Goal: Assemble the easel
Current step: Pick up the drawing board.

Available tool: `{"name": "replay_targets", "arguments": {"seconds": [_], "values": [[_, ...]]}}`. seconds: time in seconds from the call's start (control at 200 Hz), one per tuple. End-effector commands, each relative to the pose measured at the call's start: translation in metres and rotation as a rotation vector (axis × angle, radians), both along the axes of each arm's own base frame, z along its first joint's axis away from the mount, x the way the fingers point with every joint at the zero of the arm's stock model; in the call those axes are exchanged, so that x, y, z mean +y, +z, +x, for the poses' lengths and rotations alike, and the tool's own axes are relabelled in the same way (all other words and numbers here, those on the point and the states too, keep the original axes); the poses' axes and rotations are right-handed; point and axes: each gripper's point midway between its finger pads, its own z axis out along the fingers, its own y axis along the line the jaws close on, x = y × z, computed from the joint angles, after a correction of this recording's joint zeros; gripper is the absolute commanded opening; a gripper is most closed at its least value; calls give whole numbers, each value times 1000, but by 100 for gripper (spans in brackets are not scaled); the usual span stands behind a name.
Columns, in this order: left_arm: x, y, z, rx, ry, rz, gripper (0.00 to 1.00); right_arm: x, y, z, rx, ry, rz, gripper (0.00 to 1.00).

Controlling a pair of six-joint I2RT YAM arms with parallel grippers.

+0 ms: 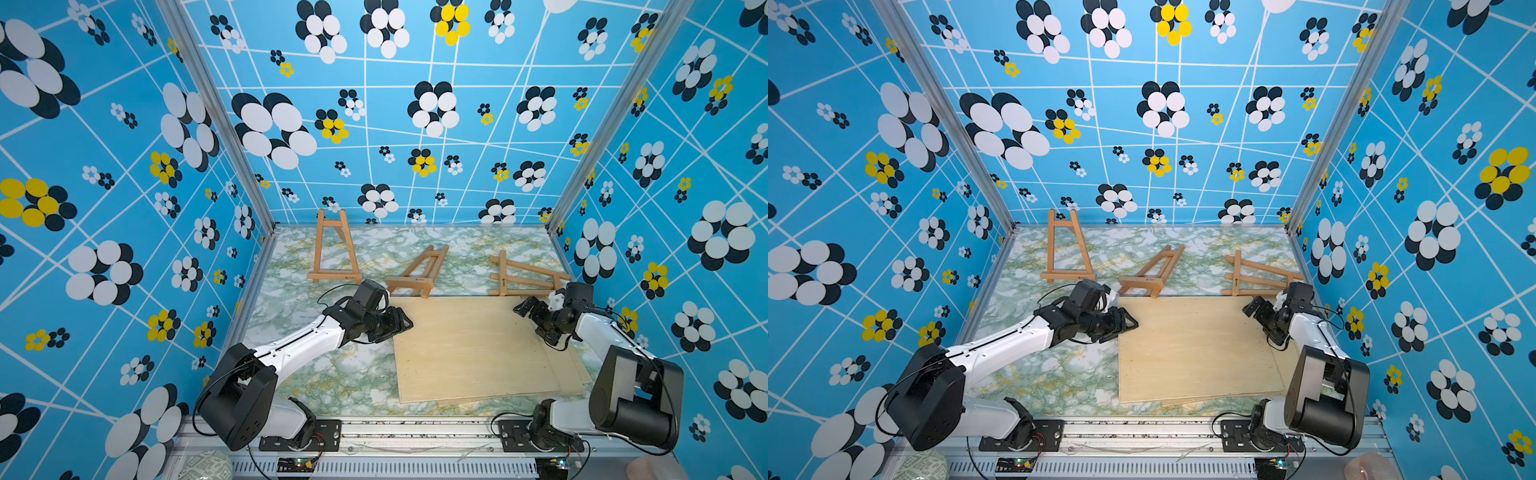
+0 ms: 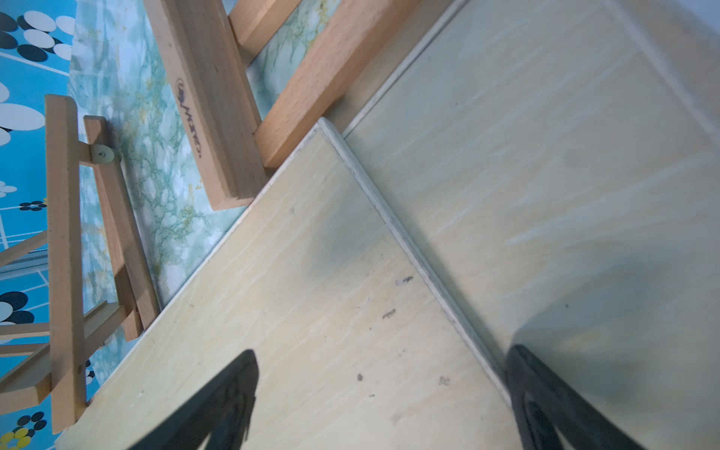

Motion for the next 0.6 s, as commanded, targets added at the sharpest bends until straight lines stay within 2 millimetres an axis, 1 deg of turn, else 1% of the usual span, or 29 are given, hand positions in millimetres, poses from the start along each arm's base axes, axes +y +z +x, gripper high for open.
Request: {"name": "replay_targets", "arguments": {"seconds": [0.0, 0.16, 0.245, 0.315, 0.345, 0.48, 0.6], "values": [[-47, 75, -8, -185, -164, -251, 65, 90, -6, -54, 204, 97, 396, 99], [-47, 79, -10, -196, -159, -255, 63, 100, -2, -55, 194, 117, 397, 99], [-44, 82, -12, -206, -148, -256, 57, 104, 1, -56, 188, 122, 407, 99], [-40, 87, -12, -222, -137, -257, 56, 107, 3, -57, 180, 123, 421, 99], [-39, 89, -12, -227, -135, -257, 54, 109, 4, -58, 178, 123, 424, 99], [-32, 99, -13, -247, -122, -253, 49, 109, 7, -59, 166, 128, 418, 99], [-23, 106, -13, -255, -108, -257, 49, 109, 7, -58, 167, 133, 416, 99]]}}
